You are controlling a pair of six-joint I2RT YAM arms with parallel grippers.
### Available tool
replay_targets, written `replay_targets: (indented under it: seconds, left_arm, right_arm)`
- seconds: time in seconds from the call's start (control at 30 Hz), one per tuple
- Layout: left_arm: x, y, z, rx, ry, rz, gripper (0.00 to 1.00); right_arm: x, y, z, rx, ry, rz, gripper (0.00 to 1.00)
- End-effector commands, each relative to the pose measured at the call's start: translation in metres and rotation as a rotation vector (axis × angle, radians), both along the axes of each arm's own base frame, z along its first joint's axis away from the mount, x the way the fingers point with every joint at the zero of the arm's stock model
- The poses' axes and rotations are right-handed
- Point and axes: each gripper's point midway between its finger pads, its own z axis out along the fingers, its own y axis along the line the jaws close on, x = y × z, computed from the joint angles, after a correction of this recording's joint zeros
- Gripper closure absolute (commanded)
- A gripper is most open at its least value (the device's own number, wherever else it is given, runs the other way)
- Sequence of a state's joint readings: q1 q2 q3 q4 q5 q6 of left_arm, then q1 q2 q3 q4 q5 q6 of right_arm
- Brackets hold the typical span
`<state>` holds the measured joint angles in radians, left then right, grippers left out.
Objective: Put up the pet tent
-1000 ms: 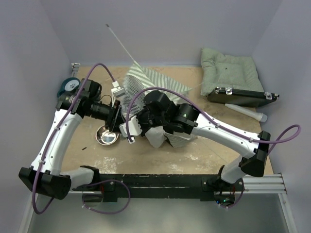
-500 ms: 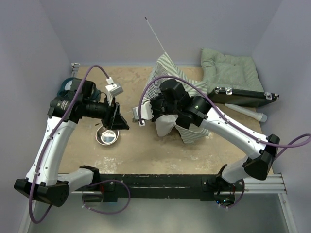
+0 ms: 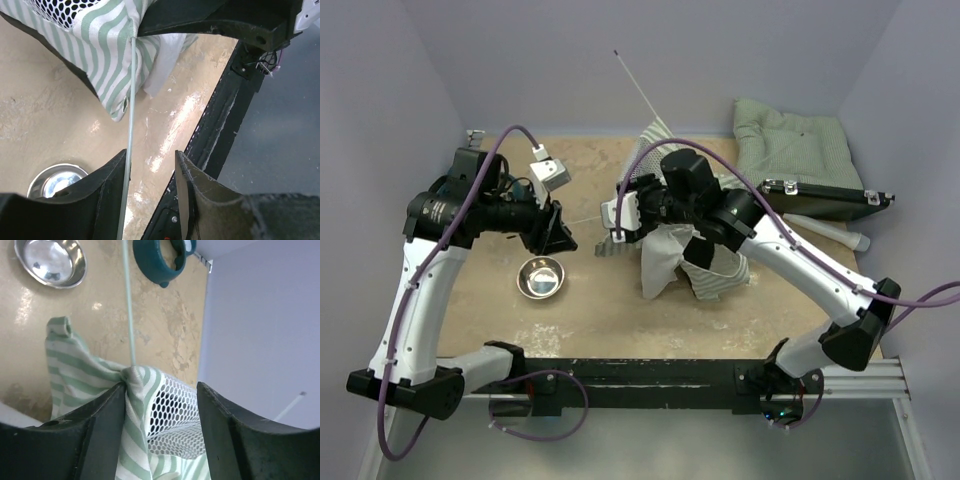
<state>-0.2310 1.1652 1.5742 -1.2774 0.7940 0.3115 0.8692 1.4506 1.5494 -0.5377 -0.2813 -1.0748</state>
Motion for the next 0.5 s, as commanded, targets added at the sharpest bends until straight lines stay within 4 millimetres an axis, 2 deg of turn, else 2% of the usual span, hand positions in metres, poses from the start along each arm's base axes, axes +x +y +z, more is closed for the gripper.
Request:
replay_targets:
  seconds: [0.0,0.1,0.17,0.33,0.37,0.43,0.47]
  left_arm:
    - [0.0,-0.006,0.02,-0.044,-0.082,-0.051,1.0]
    - [0.002,-0.009,0.025,-0.065,-0.099,-0.049,1.0]
    - [0.003,-0.01,0.026,-0.079,-0.099,-0.042,1.0]
    - [0.004,-0.012,0.032,-0.101,-0.115,-0.038,1.0]
    - [0.003,-0.013,0.033,-0.109,-0.115,-0.039,1.0]
    - [0.0,-0.015,0.037,-0.126,-0.118,-0.049,1.0]
    - [-0.001,-0.015,0.038,-0.133,-0.118,-0.05,1.0]
  right_arm:
    - [-0.017,0.022,0.047,0.112,0.041,0.041,0.39]
    - [-0.047,0.048,0.056,0.132,0.069,0.114,0.42]
    - [-0.061,0.06,0.053,0.126,0.099,0.148,0.44]
    - [-0.07,0.075,0.04,0.097,0.137,0.189,0.5]
    - [-0.069,0.078,0.04,0.1,0.135,0.191,0.53]
    - [-0.067,0.081,0.039,0.102,0.129,0.188,0.65]
    - [-0.065,0.083,0.037,0.102,0.126,0.18,0.75]
